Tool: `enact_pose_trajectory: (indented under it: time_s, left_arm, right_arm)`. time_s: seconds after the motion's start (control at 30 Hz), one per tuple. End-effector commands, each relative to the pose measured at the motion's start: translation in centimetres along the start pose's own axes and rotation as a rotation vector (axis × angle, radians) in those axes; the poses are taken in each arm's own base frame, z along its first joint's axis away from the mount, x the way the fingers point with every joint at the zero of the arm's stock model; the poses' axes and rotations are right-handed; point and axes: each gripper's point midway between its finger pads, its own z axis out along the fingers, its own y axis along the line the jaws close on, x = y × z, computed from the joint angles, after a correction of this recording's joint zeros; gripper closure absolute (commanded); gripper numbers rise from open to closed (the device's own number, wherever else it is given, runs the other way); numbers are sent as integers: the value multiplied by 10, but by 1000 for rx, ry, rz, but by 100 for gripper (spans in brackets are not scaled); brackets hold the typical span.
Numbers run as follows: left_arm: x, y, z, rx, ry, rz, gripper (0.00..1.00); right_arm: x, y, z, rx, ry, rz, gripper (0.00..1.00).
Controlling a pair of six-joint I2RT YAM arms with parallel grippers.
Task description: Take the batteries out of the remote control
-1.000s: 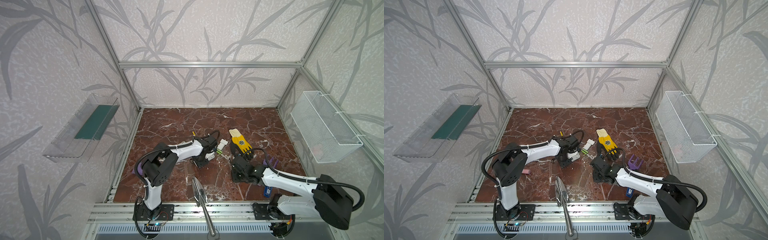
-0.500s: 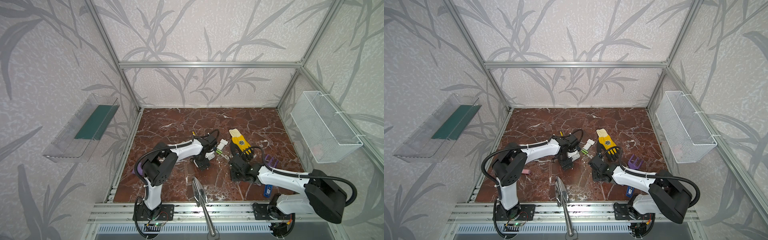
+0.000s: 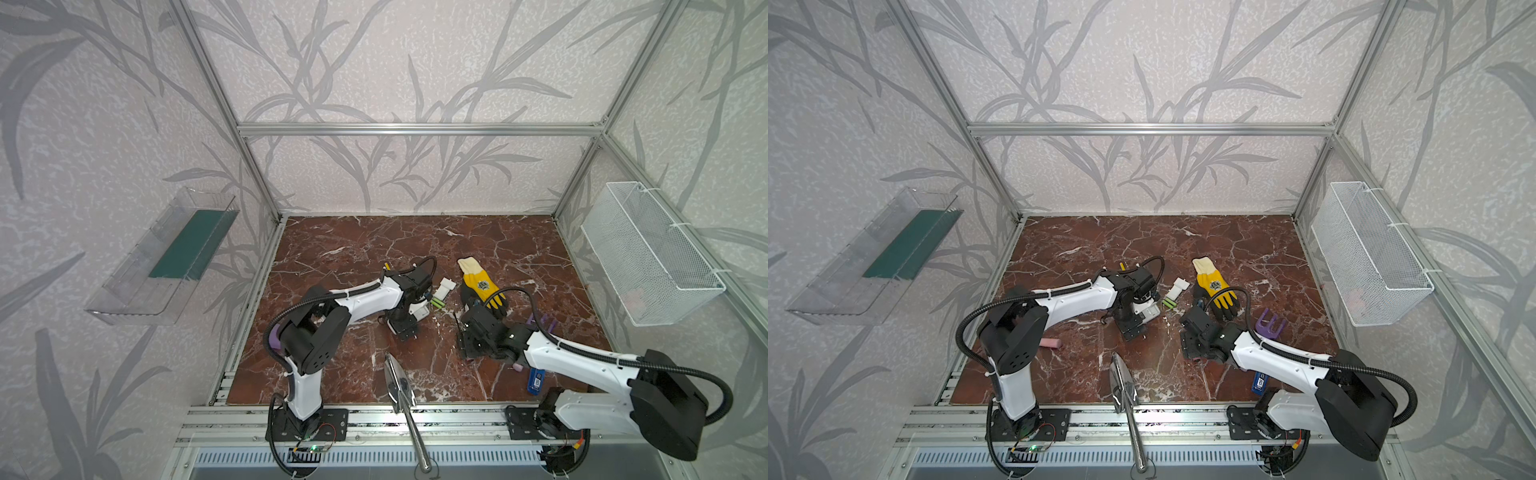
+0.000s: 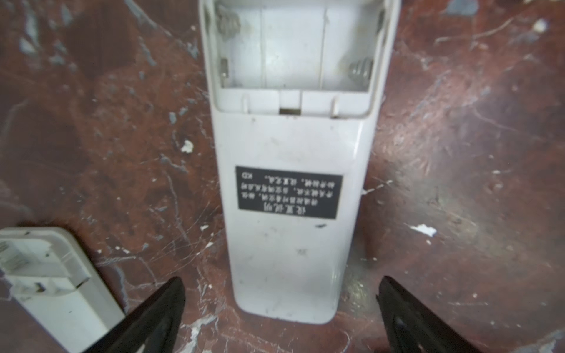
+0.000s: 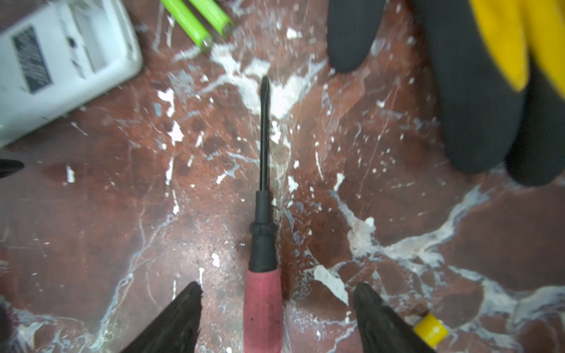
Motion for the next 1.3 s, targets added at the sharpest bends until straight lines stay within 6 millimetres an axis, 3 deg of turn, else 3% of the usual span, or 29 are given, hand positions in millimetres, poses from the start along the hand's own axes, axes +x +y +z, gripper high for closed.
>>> enact_pose_trajectory:
  time_s: [0.0, 0.03, 0.13, 0.4, 0.53, 0.7, 1.0, 1.27]
  left_arm:
    - [-11, 23, -40, -79, -141, -52, 1]
    - [-13, 29, -47, -95, -186, -82, 1]
    - [-11, 54, -64, -192, -306, -200, 1]
    - [39, 111, -100, -399, -539, -445, 1]
    - [73, 141, -105, -528, -608, -540, 1]
    - [102, 170, -95, -613, -667, -661, 1]
    - [118, 191, -64, -560, -813, -743, 1]
    - [124, 205, -58, -531, -981, -774, 1]
  right_arm:
    - [-25, -4, -23, 3, -79, -49, 5]
    - [-31, -7, -27, 4, -98, -58, 1]
    - [-44, -25, -38, 30, -142, -55, 1]
    - [-76, -95, -59, 192, -263, -41, 1]
    - [-90, -135, -61, 297, -339, -27, 1]
    - [-109, -162, -54, 365, -491, -56, 1]
    - [-117, -172, -15, 274, -583, -58, 1]
    - [-147, -170, -10, 223, -684, -117, 1]
